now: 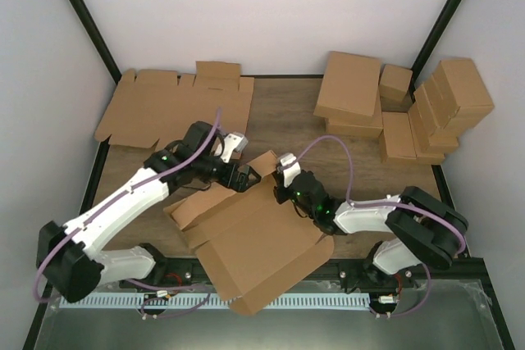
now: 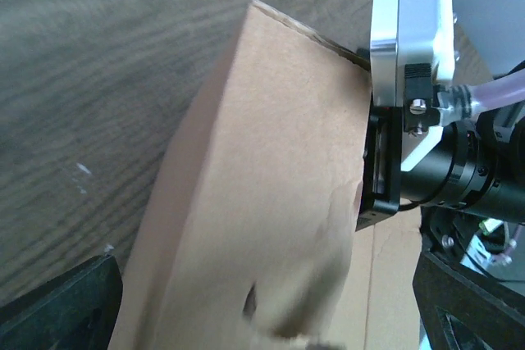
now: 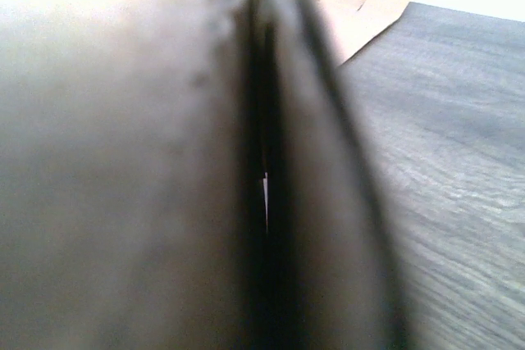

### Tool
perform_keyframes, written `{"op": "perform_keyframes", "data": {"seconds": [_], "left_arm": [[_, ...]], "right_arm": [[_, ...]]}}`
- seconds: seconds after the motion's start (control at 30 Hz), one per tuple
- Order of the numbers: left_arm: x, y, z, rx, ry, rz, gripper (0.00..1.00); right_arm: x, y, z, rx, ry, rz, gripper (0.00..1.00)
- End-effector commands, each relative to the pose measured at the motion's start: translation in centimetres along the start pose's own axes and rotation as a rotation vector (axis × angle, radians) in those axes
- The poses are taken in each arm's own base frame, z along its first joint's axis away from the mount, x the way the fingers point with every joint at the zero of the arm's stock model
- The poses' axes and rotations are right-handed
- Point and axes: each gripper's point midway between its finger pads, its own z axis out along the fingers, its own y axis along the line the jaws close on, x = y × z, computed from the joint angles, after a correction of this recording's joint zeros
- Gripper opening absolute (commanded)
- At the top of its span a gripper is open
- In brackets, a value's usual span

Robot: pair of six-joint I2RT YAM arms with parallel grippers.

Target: Fold the paper box

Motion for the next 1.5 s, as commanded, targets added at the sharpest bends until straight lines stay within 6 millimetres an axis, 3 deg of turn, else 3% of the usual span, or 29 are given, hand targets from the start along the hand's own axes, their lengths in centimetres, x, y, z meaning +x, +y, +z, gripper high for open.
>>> {"op": "perform_keyframes", "data": {"seconds": [0.0,0.23,0.37,0.47,0.63,0.93,1.13,1.47], "left_arm": [[-3.2,-0.4,-4.5,-0.093,-0.179,0.023,1.0],[-3.9,1.5,-10.2,-0.282,-0.368,-0.043,1.0],[-3.3,1.6,-11.7,-0.297,-0.405,-0.068,1.0],[-2.6,2.6,-11.6,-0.325,-0.396,-0.095,1.0],[-1.1,4.3,-10.5,-0.342,-0.409,-0.145,1.0],[0.3,5.8,-8.8,-0.32,-0.462,-0.239,1.0],[1.2,6.7,-9.5,-0.357,-0.51,-0.262,1.0],[2.5,7.5,-7.9,-0.348,-0.486,-0.268,1.0]], "right_arm": [[-3.7,-1.4,-1.0,0.091,-0.097,0.066,0.01],[-3.3,-5.8,-3.2,0.329,-0.058,0.164,0.01],[-2.9,-7.7,-4.5,0.393,-0.022,0.219,0.01],[-2.4,-9.9,-5.9,0.478,-0.014,0.272,0.01],[-1.4,-11.5,-7.5,0.555,-0.004,0.267,0.01],[0.7,-12.2,-8.8,0.59,0.045,0.284,0.01],[1.2,-12.4,-9.2,0.599,0.056,0.285,0.01],[1.2,-12.2,-9.2,0.584,0.056,0.285,0.01]]}}
